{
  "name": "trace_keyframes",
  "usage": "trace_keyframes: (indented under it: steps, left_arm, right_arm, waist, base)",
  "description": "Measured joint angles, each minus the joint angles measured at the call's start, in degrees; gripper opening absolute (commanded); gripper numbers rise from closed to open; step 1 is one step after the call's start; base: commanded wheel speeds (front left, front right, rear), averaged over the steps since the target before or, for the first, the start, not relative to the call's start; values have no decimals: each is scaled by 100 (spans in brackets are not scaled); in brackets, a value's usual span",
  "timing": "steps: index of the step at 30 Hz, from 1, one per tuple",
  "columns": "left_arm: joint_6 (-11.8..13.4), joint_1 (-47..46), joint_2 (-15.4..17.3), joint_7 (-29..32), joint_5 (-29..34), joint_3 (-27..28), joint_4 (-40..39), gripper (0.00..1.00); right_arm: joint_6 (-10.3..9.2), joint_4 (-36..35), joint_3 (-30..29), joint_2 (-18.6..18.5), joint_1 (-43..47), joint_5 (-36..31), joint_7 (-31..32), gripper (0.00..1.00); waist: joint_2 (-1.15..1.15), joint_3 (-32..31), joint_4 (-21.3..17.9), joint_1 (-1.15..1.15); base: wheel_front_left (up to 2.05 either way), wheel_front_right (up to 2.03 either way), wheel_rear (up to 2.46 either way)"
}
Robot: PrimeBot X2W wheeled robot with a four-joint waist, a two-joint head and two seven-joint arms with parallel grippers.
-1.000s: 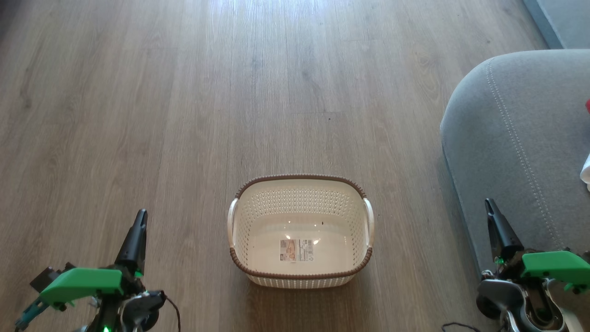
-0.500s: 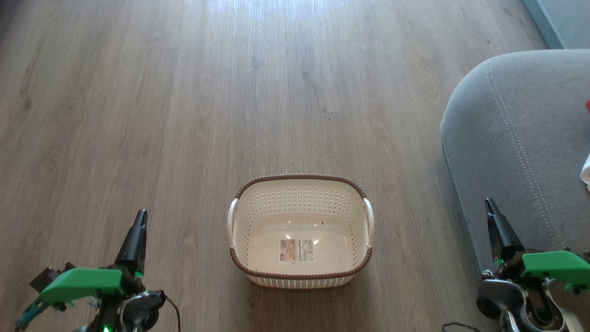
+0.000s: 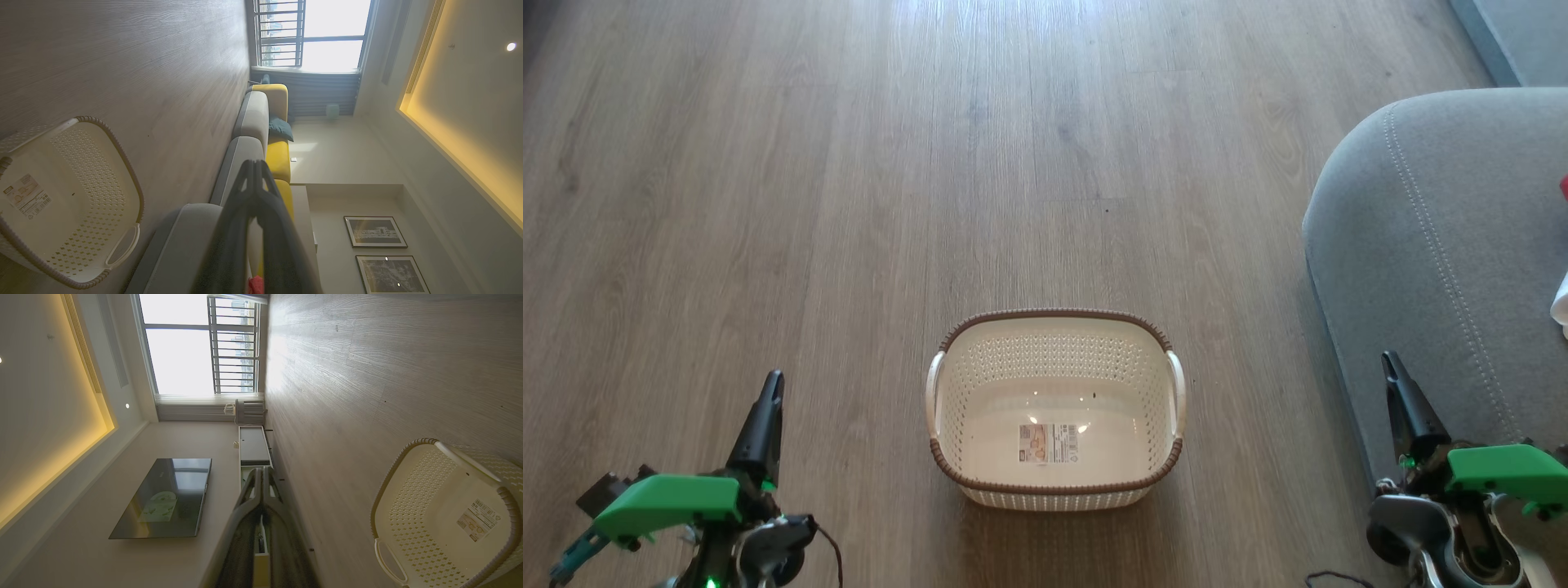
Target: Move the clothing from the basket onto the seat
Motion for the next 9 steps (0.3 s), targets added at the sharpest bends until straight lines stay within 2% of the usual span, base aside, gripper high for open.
trace_keyframes:
  steps: [9]
  left_arm:
    - [0, 0, 0, 0, 0, 0, 0, 0]
  right_arm:
    - [0, 0, 0, 0, 0, 0, 0, 0]
  waist:
    - [0, 0, 0, 0]
  base:
    - [0, 0, 0]
